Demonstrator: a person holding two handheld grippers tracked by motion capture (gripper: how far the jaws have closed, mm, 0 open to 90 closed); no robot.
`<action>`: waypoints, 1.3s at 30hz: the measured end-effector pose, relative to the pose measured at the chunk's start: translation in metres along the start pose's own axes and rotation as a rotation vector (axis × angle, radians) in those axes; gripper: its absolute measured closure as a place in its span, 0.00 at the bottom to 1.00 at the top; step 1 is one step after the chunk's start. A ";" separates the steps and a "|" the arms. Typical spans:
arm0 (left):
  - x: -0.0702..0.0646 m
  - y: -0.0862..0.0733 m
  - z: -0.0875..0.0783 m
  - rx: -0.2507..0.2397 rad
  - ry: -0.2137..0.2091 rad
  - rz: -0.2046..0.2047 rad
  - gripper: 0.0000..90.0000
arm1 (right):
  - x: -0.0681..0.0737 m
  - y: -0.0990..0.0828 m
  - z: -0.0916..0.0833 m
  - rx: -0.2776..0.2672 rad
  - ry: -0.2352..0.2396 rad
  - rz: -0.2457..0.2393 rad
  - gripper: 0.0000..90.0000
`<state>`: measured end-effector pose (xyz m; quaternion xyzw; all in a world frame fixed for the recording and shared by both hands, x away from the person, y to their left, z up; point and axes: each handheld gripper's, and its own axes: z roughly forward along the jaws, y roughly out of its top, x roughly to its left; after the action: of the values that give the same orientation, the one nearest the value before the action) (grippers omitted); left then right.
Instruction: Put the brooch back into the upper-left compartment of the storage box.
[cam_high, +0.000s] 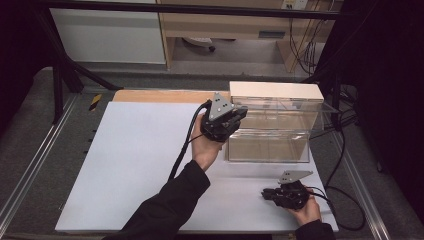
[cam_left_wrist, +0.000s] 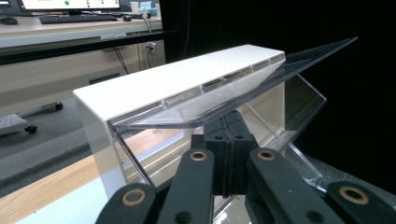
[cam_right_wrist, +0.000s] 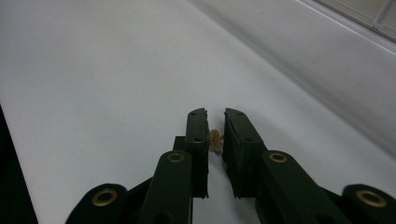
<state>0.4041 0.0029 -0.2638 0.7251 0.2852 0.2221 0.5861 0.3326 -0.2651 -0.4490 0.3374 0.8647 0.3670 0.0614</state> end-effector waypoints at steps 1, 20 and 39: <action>0.000 0.000 0.000 0.002 0.001 0.002 1.00 | 0.000 0.000 0.000 0.000 0.000 0.001 0.91; 0.000 0.000 0.001 0.004 0.000 0.002 1.00 | 0.001 0.002 -0.002 0.011 0.004 0.017 0.98; 0.000 -0.001 0.001 -0.002 -0.002 0.001 1.00 | 0.006 0.010 -0.023 -0.084 -0.028 0.009 0.98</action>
<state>0.4047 0.0024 -0.2651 0.7251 0.2840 0.2218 0.5868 0.3253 -0.2698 -0.4246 0.3433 0.8461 0.3985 0.0860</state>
